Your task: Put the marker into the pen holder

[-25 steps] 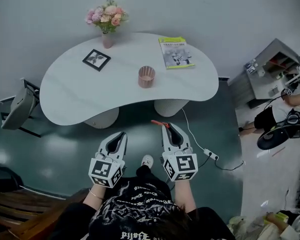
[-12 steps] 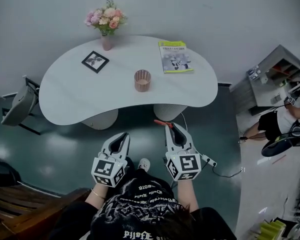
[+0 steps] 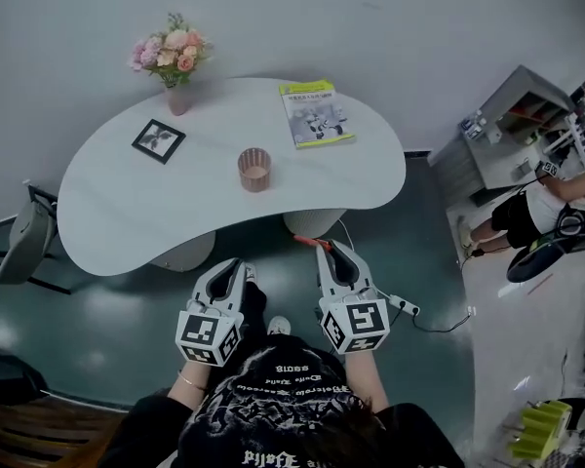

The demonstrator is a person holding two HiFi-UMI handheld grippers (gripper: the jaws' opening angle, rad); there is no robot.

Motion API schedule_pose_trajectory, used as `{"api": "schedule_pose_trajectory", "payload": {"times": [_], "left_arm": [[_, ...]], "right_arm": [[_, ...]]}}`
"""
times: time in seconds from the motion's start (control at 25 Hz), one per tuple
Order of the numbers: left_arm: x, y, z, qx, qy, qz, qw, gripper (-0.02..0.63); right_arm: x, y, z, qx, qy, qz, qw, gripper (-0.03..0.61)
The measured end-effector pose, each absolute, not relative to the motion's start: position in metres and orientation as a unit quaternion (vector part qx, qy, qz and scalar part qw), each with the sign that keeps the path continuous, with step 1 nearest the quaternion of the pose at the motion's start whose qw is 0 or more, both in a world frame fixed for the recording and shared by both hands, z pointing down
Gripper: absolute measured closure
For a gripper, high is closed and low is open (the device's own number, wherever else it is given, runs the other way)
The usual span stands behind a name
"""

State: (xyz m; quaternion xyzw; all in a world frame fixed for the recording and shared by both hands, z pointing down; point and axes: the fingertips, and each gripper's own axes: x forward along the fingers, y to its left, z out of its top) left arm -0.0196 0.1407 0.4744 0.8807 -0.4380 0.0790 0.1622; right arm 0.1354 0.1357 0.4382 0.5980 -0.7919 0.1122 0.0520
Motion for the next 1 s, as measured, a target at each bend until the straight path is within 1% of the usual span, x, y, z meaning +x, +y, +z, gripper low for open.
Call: {"api": "schedule_pose_trajectory", "payload": {"times": [0.2,0.36,0.72,0.88,1.0], "left_arm": [[-0.023,0.104,0.472,0.884,-0.432,0.079,0.161,0.578],[-0.035,0.074,0.484,0.874,-0.445,0.081,0.18,0.578],[-0.034,0.014,0.494,0.876,-0.433,0.085,0.193,0.578],[-0.03,-0.015,0.501,0.876,-0.429,0.089,0.203,0.578],[-0.03,-0.038,0.502,0.882,-0.419,0.095,0.195,0.578]], "right_arm": [[0.14,0.11,0.447,0.612,-0.778,0.121,0.072,0.508],[0.139,0.08,0.449,0.615,-0.775,0.113,0.094,0.508],[0.134,0.021,0.447,0.613,-0.776,0.112,0.098,0.508],[0.137,-0.006,0.454,0.612,-0.773,0.122,0.116,0.508],[0.14,-0.028,0.452,0.617,-0.769,0.128,0.107,0.508]]}}
